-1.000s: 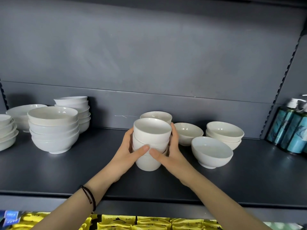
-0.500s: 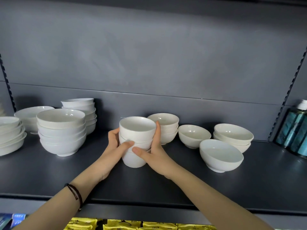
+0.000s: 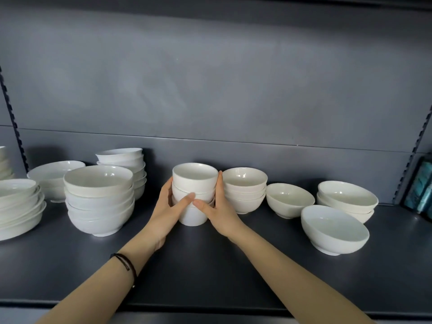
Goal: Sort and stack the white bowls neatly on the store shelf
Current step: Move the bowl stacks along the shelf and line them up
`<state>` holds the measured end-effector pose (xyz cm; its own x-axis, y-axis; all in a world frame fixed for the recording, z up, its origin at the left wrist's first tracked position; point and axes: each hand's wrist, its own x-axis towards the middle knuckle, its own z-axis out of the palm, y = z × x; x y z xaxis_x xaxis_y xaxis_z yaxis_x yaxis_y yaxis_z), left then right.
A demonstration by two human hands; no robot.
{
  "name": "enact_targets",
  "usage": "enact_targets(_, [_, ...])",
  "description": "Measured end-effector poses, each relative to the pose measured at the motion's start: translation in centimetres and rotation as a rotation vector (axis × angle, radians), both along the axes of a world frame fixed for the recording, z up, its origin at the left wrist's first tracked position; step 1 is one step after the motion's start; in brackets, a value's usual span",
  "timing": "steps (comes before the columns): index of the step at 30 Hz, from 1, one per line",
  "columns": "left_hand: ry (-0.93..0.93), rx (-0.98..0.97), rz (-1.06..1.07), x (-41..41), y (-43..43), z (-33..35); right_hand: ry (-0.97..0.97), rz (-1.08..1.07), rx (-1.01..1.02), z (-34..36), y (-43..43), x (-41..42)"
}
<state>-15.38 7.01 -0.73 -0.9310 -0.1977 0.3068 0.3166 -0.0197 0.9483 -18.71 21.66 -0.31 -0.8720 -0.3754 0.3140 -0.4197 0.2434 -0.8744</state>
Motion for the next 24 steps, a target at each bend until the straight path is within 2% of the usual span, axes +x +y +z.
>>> enact_targets(13, [-0.003,-0.052,0.086,-0.7,0.4,0.3,0.092,-0.080,0.162,0.1,1.1,-1.0])
enact_targets(18, [-0.097,-0.184,0.361,0.7,1.9,-0.8,0.103,-0.125,0.445,0.8,5.4,1.7])
enact_targets(20, [-0.097,-0.331,0.324,1.6,2.4,-0.9,0.238,-0.163,0.641,1.0,7.2,3.1])
enact_targets(21, [-0.077,-0.464,0.272,2.2,2.7,-1.0,0.300,-0.180,0.720,1.1,8.0,3.7])
enact_targets(24, [0.014,-1.027,0.189,4.2,4.1,-0.7,0.424,-0.212,0.829,1.1,10.5,5.4])
